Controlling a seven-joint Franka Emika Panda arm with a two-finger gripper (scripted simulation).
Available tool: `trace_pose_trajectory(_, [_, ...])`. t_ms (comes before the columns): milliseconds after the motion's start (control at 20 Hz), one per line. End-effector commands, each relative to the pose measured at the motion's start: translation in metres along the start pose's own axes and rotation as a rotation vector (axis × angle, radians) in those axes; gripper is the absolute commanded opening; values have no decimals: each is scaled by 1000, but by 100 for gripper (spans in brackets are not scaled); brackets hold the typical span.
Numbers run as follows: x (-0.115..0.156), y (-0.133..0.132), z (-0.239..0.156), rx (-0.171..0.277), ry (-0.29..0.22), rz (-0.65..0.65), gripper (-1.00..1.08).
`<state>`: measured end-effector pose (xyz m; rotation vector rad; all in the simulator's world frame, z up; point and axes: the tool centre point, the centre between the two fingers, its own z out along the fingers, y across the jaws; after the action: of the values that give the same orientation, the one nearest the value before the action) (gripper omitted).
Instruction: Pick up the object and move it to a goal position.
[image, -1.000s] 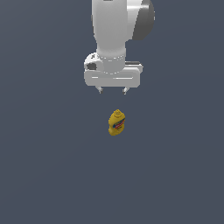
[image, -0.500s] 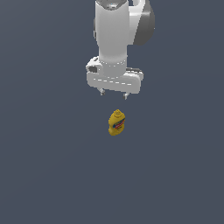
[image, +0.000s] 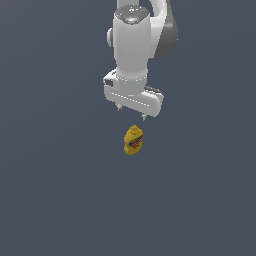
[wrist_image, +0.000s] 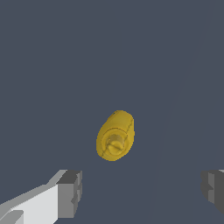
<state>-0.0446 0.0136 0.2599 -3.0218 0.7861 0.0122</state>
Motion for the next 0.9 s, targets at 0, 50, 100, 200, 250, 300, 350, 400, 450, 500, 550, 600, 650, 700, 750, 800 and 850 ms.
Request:
trace_pose_trajectory(0, [0,-2,5,-2,1,61,100])
trace_pose_trajectory(50, [1,-3,6,-2,2,85,100])
trace_pose_trajectory(100, [1,-3,8,-3,3,109,100])
trace_pose_trajectory(200, [1,-5,12,-5,4,156,100])
trace_pose_trajectory(250, [1,-6,14,-5,5,180,100])
trace_pose_trajectory(300, [1,-6,16,-6,5,204,100])
trace_pose_trajectory(350, [1,-7,17,-6,6,227,100])
trace_pose_trajectory(400, [1,-8,19,-7,7,251,100])
trace_pose_trajectory(450, [2,-9,21,-8,7,275,100])
trace_pose_trajectory(500, [2,-9,23,-8,8,298,100])
trace_pose_trajectory(550, [2,-10,25,-9,9,321,100])
trace_pose_trajectory(600, [2,-11,26,-9,10,342,100])
trace_pose_trajectory(650, [2,-11,28,-10,10,362,100])
trace_pose_trajectory(700, [2,-12,29,-10,11,380,100])
trace_pose_trajectory(750, [2,-12,31,-11,12,398,100])
trace_pose_trajectory(800, [2,-13,32,-11,12,414,100])
trace_pose_trajectory(850, [2,-13,33,-11,13,429,100])
